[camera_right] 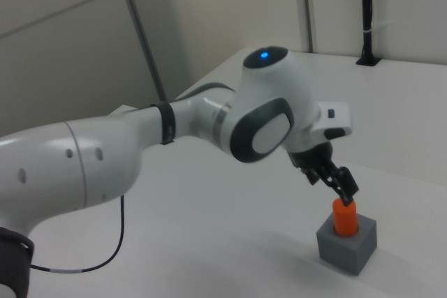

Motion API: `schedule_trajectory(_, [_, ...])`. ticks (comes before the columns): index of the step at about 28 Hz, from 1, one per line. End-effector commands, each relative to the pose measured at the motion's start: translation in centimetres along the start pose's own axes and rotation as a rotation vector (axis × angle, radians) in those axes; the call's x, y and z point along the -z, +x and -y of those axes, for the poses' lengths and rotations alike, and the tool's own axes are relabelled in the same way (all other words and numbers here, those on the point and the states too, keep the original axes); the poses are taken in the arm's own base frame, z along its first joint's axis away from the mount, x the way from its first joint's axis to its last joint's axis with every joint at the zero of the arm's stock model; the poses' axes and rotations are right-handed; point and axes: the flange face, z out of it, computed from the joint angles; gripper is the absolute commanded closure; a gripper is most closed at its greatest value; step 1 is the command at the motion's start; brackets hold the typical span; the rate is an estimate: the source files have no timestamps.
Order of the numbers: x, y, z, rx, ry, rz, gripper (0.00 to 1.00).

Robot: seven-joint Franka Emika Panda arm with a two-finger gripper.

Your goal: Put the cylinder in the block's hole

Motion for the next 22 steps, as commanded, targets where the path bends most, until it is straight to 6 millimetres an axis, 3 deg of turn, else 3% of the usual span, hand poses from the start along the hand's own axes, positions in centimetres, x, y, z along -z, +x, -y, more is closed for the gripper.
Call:
schedule_trajectory(1, [3.7,-1.5,2.9,0.051,0.034,0.056,0.0])
schedule_trajectory(8, [7.3,-3.6,6.2,0.111,0.049,0.146,0.0])
schedule_trajectory(12, [8.4,-4.2,6.8,0.125,0.05,0.164,0.0])
schedule_trajectory(14, [8.8,-4.6,8.6,0.154,0.054,0.165,0.0])
schedule_trajectory(22, [8.8,-5.1,10.3,0.187,0.055,0.184,0.0])
